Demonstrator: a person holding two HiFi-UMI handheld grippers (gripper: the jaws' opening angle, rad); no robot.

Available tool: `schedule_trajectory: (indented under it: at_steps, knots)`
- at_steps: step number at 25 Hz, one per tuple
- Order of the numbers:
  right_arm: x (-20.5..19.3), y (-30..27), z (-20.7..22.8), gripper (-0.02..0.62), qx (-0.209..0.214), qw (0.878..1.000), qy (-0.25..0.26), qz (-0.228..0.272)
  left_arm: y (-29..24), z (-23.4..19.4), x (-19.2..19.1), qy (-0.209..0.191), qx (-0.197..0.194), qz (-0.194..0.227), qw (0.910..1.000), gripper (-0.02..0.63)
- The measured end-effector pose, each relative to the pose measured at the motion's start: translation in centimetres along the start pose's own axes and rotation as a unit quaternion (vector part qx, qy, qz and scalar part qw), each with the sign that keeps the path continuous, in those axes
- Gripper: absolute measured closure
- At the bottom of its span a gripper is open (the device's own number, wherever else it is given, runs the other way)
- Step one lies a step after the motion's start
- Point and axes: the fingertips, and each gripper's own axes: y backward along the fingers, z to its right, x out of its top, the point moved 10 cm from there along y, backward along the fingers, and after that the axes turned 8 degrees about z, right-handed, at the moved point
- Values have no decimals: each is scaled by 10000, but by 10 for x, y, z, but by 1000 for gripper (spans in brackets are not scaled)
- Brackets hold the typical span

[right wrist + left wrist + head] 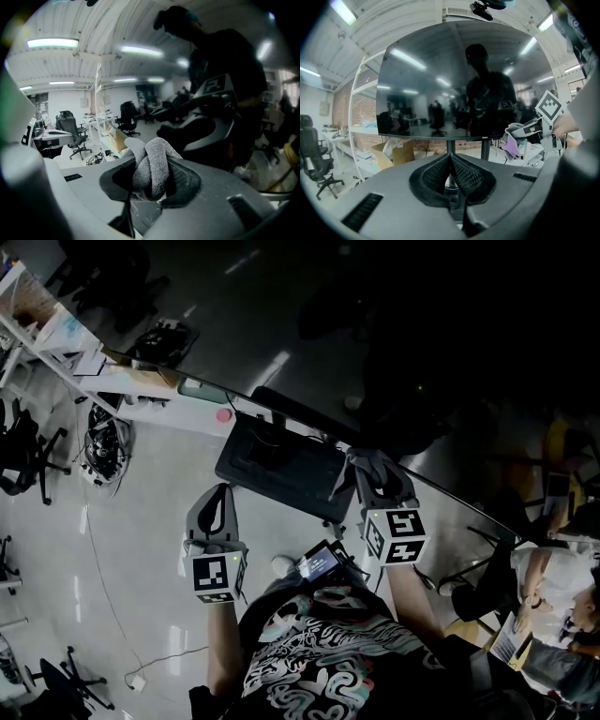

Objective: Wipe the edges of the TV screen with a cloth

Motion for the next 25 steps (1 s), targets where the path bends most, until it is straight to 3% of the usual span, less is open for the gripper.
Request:
schedule_trajectory:
  at_steps: [25]
  knots:
    - [9,-34,-35,446,92,9999,51,-24,34,-49,-5,-39,366,46,9993,588]
